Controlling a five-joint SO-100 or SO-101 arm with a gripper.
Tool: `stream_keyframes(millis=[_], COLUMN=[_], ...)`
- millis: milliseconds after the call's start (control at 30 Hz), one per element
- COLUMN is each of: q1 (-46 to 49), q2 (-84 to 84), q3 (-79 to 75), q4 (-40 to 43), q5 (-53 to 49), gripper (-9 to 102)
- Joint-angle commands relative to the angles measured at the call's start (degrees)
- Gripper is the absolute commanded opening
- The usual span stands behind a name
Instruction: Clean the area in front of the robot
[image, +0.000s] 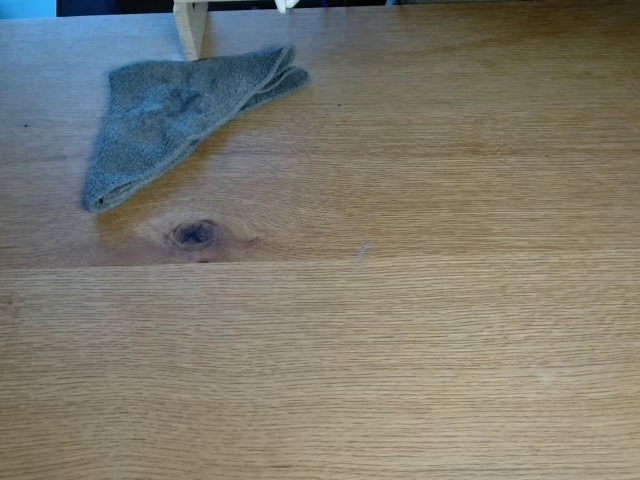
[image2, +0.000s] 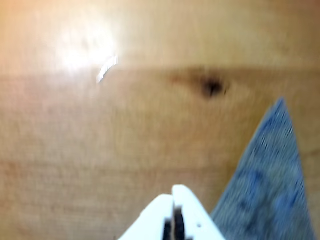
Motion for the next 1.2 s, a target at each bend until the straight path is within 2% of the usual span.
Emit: stream_keyframes(millis=[0,167,267,433,600,667,733,800,933,1167], q1=[1.05,1.93,2.64,1.93,5.10,7.12,9.49,12.30,19.78,32.08], q2=[0.09,-0.70,-9.67,-28.39,-46.85,-51.59,-55.90,-59.94,-68.55,-84.73], q3=[5.01,4.48,-1.23,-20.21,-40.43,-47.11,-52.73,-57.39,-63.54,-64.60], q4=[-7.47,-13.62,-17.05,-11.25,-4.39,-2.29,-1.67,-1.32,-1.49,-5.27], q5=[-1.41,-7.03,-7.91,0.53,10.55,12.39,12.04,11.95,12.30,9.40], gripper=[0,0,0,0,0,5,20,27,29,35])
